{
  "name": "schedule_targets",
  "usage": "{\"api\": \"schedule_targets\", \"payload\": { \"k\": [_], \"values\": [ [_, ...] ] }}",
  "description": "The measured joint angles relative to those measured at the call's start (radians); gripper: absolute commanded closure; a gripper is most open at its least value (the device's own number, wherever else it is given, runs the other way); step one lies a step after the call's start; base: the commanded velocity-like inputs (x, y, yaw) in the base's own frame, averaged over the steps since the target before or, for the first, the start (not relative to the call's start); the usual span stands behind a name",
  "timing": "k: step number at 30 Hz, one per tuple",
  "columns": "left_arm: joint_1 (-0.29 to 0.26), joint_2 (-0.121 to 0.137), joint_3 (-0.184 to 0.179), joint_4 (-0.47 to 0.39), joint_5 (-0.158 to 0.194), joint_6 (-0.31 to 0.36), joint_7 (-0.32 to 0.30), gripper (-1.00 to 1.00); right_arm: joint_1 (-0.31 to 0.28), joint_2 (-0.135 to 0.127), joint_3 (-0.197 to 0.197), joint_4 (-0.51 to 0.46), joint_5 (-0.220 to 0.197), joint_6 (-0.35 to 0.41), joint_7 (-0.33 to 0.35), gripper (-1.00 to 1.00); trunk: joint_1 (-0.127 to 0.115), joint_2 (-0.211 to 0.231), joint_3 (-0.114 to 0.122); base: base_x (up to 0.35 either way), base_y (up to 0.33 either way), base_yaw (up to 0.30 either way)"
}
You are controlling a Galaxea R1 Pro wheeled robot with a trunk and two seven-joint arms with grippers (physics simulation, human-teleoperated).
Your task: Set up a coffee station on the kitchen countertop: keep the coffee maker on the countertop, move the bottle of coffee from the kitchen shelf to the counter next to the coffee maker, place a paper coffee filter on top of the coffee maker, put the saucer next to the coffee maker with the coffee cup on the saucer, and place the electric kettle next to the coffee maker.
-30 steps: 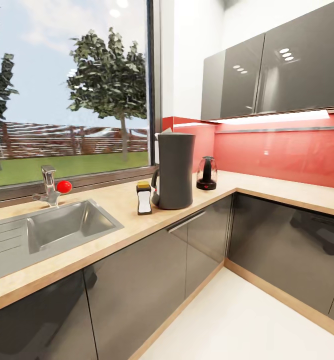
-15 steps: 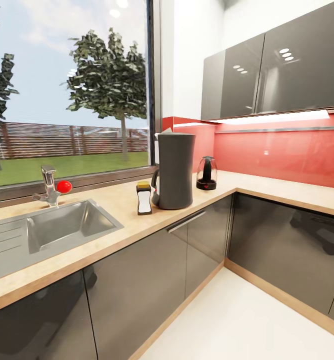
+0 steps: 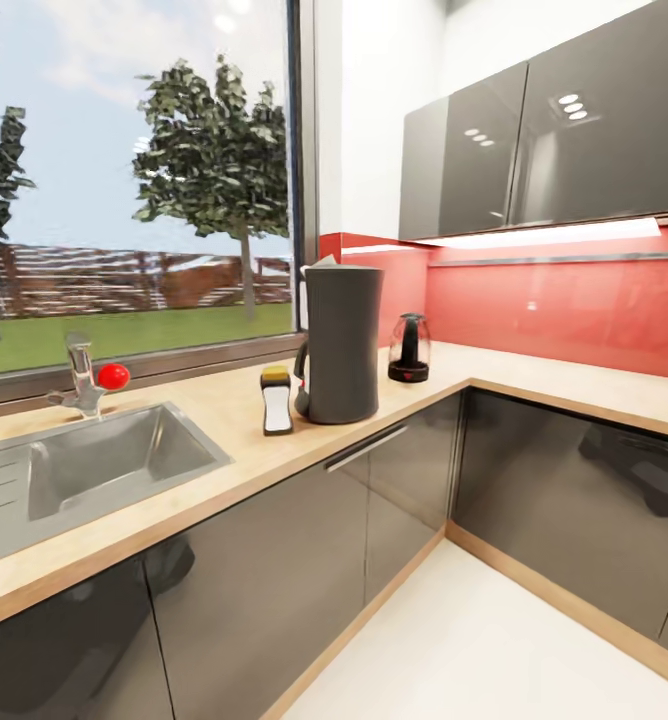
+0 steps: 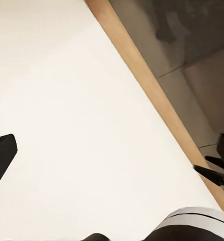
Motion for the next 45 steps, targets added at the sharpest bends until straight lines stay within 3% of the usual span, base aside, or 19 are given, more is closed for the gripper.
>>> {"api": "schedule_targets", "payload": {
  "k": [9,20,30,45],
  "values": [
    [0.0,-0.002,0.0,0.0,0.001,0.0,0.033,-1.0,0.0,0.0,0.0,0.0,0.0,0.0,-0.001,-1.0,0.0,0.0,0.0,0.047,-0.055,0.122],
    [0.0,-0.004,0.002,0.0,0.001,0.0,0.037,-1.0,0.0,0.001,0.001,0.0,0.0,0.0,-0.001,-1.0,0.0,0.0,0.0,0.08,-0.213,0.047],
    [0.0,-0.004,0.003,-0.001,0.002,0.0,0.037,-1.0,0.0,0.001,0.001,0.0,0.0,0.0,-0.001,-1.0,0.0,0.0,0.0,0.012,-0.058,0.222],
    [0.0,-0.004,0.003,0.0,0.001,0.0,0.037,-1.0,0.0,0.001,0.001,0.0,0.0,0.0,-0.001,-1.0,0.0,0.0,0.0,0.101,-0.267,0.04]
  ]
}}
